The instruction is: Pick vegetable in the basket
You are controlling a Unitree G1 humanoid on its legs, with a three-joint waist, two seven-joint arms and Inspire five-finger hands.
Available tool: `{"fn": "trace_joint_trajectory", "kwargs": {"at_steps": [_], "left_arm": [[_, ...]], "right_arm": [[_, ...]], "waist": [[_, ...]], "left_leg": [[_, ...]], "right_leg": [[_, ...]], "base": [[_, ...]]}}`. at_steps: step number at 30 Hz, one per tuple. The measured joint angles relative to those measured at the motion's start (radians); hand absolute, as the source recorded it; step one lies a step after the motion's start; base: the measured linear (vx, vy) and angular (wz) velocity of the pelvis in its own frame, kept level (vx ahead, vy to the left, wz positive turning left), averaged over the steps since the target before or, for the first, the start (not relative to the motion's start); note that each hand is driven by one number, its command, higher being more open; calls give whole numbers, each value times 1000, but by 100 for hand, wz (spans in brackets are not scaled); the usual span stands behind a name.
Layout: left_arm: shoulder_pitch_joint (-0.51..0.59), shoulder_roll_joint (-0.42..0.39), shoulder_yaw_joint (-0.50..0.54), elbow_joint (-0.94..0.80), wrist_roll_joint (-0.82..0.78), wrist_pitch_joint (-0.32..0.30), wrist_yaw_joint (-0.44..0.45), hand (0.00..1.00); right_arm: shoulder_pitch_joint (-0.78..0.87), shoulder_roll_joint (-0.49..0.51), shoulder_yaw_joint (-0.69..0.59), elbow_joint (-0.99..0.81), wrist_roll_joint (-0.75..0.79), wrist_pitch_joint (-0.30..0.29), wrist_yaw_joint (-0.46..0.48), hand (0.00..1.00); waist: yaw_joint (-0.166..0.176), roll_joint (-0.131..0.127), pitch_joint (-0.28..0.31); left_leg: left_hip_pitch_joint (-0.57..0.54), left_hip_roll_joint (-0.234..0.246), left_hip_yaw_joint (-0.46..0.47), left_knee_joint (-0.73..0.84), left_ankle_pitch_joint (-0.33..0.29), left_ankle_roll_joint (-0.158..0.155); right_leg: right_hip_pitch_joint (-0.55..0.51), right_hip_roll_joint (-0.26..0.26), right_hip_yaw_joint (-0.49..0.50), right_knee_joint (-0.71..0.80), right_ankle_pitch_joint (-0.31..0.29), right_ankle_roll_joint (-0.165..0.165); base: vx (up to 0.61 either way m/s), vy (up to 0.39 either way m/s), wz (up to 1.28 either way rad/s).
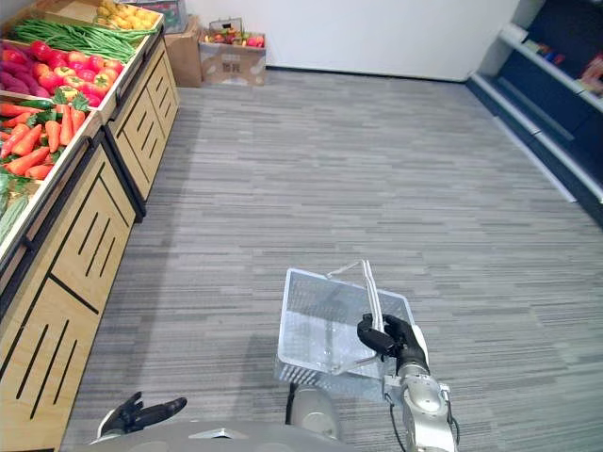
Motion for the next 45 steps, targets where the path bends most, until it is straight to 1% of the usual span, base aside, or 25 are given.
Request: {"fn": "trace_joint_trajectory", "kwargs": {"at_steps": [1,2,3,4,7,8,9,11,12,13,15,16,17,18,19,20,21,22,24,27,29,30,37,40,45], "left_arm": [[-8,-6,0,1,6,0,0,100],[-16,-10,2,1,6,0,1,100],[-22,-12,4,0,6,0,2,100],[-27,-20,8,0,5,-1,3,100],[-31,-36,14,-1,5,-1,3,100],[-29,-39,14,-2,3,-1,3,100],[-27,-35,19,-3,-8,-1,-1,100],[-22,-34,27,-5,-16,-1,4,100],[-8,-35,29,-4,-31,0,6,100],[1,-35,33,-6,-40,0,5,100],[2,-36,39,-12,-41,0,1,100],[5,-36,39,-12,-40,0,0,100],[5,-37,39,-15,-40,-1,-1,100],[5,-37,39,-17,-40,-1,-1,100],[4,-39,37,-19,-40,-2,0,100],[4,-50,36,-19,-40,-3,0,100],[6,-59,37,-19,-40,-3,0,100],[-1,-59,37,-12,-38,-3,2,100],[-5,-35,36,-11,-37,-7,2,100],[-5,-34,36,-8,-32,-5,5,100],[-2,-33,17,-8,-28,-5,5,100],[1,-11,-2,-8,-28,-6,5,100],[1,-11,-2,-8,-28,-6,4,100],[1,-4,-23,-8,-28,-6,5,100],[0,-3,-41,-8,-28,-5,4,100]], "right_arm": [[-9,0,1,0,0,0,5,0],[-10,-1,1,0,0,1,8,0],[-9,-1,1,1,0,1,8,0],[-10,-2,1,1,1,1,7,0],[-8,-3,1,1,1,1,7,0],[-4,-4,2,1,1,1,7,0],[5,-4,2,1,2,1,9,0],[19,-4,2,0,2,1,9,0],[29,-4,2,0,12,1,8,0],[37,-6,1,-2,22,1,7,0],[34,-8,1,-2,26,1,4,0],[28,-10,1,-2,39,1,3,0],[22,-10,1,-2,60,1,3,0],[18,-9,1,-1,69,1,3,0],[12,-10,0,-1,87,0,2,0],[11,-16,-2,-1,106,-2,0,0],[12,-25,-4,-2,117,-3,0,0],[6,-15,-3,10,119,-1,-3,0],[13,-12,-4,8,121,-2,-5,0],[15,-12,-9,8,121,-2,-13,0],[26,-12,-9,8,121,-2,-12,0],[20,-12,47,37,119,-2,1,0],[20,-12,45,37,120,-2,1,0],[20,-12,33,37,126,-2,-1,0],[10,-11,-8,37,140,-2,-26,0]], "waist": [[0,22,-3],[-1,19,0],[-2,27,-4],[-5,29,-6],[-7,29,-9],[-13,25,-12],[-9,20,-16],[-3,15,-16],[-1,11,-15],[3,6,-13],[3,2,-11],[4,1,-11],[5,-1,-9],[7,-3,-8],[7,0,-9],[6,21,-15],[6,41,-17],[12,35,-13],[5,7,-16],[2,-2,-20],[-1,4,-21],[4,-32,-39],[3,-32,-39],[3,-30,-40],[3,-20,-41]], "left_leg": [[12,18,-3,-26,14,-20],[13,34,-16,-32,20,-30],[13,42,-25,-29,24,-36],[11,58,-45,-18,30,-37],[-23,86,-81,77,48,-33],[-62,95,-96,163,64,-23],[-110,102,-109,266,96,-4],[-150,118,-109,389,153,22],[-175,133,-102,473,205,41],[-205,150,-96,549,193,50],[-223,145,-64,553,108,36],[-240,122,-49,514,51,33],[-257,83,-49,445,11,28],[-264,63,-52,396,1,21],[-271,22,-69,271,9,15],[-269,9,-86,125,92,9],[-272,10,-96,70,175,8],[-257,-4,-87,79,183,0],[-234,-48,-69,32,183,20],[-210,-80,-42,-17,199,46],[-184,-101,-33,-57,211,60],[-131,-117,-17,-204,289,66],[-132,-117,-18,-207,289,66],[-135,-116,-18,-214,289,66],[-147,-111,-13,-237,302,64]], "right_leg": [[-15,16,-9,40,-31,-17],[-27,23,-27,81,-68,-30],[-27,25,-37,96,-84,-37],[-21,32,-54,108,-106,-47],[20,52,-81,83,-130,-69],[44,61,-91,54,-132,-73],[75,68,-96,25,-130,-73],[124,82,-94,-13,-121,-80],[173,94,-84,-47,-116,-91],[211,101,-78,-81,-109,-102],[238,100,-59,-100,-105,-107],[252,94,-39,-110,-102,-108],[258,79,-15,-111,-98,-104],[258,70,-2,-109,-96,-101],[258,54,14,-109,-88,-88],[257,57,31,-110,-80,-74],[258,67,38,-112,-85,-60],[268,57,67,-113,-100,-37],[281,17,84,-153,-92,-7],[282,-14,109,-189,-74,20],[291,-32,112,-212,-67,30],[289,-33,135,-285,-10,41],[288,-33,133,-288,-10,41],[288,-34,123,-296,-11,41],[274,-36,87,-303,-13,39]], "base": [[183,-266,13],[175,-264,22],[147,-260,32],[135,-236,27],[131,-206,21],[120,-157,19],[166,-181,13],[167,-142,-3],[214,-101,-13],[230,-88,-15],[220,-38,-24],[229,29,-44],[166,81,-48],[135,146,-55],[104,199,-59],[103,218,-55],[97,261,-57],[102,227,-38],[86,209,-22],[30,147,-16],[3,85,-9],[0,0,0],[0,0,0],[1,-1,1],[20,-13,7]]}}
